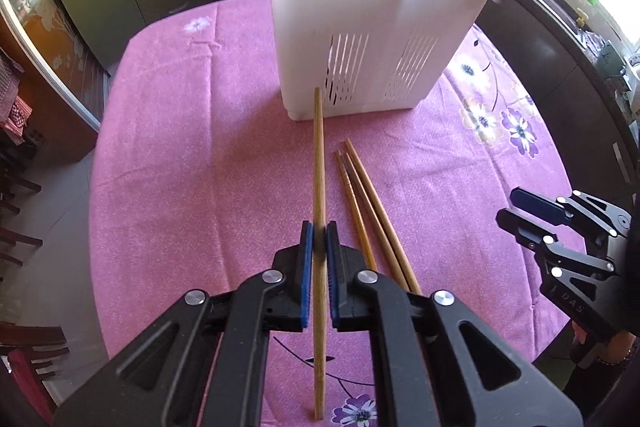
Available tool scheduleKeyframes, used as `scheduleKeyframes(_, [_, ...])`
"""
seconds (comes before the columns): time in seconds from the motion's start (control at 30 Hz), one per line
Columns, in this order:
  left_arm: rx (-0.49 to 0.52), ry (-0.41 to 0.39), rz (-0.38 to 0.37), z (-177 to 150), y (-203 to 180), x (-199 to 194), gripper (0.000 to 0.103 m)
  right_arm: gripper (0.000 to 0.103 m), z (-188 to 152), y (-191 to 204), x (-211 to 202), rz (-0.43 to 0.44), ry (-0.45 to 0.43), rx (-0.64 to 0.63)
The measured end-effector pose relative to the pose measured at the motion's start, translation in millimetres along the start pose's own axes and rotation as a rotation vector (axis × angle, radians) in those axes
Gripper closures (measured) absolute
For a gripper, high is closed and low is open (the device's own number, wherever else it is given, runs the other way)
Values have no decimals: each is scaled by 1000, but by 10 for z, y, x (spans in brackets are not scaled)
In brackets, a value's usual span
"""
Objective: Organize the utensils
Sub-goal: 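Lift the chopstick upright with the left gripper while the right gripper grasps another chopstick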
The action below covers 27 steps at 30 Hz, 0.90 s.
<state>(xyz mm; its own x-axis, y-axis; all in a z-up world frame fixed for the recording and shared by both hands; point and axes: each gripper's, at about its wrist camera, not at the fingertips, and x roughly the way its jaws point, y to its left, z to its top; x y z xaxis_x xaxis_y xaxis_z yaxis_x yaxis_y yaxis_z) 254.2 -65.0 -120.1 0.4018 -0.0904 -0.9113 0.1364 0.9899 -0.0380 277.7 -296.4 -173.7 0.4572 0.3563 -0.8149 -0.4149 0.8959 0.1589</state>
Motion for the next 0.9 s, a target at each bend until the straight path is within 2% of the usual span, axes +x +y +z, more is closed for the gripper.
scheduleKeyframes(0.2, [11, -124, -14, -68, 80, -510, 96, 76, 183, 172, 78, 48, 33, -30])
scheduleKeyframes(0.43, [22, -228, -9, -224, 113, -864, 96, 76, 416, 377, 402, 92, 126, -57])
scheduleKeyframes(0.5, [32, -252, 4, -256, 110, -923, 96, 83, 475, 421, 500, 94, 148, -60])
scheduleKeyframes(0.67, [36, -269, -1, -328, 141, -996, 96, 88, 576, 544, 649, 84, 178, -71])
scheduleKeyframes(0.9, [44, -284, -4, -387, 185, -1023, 96, 88, 683, 620, 848, 63, 219, -71])
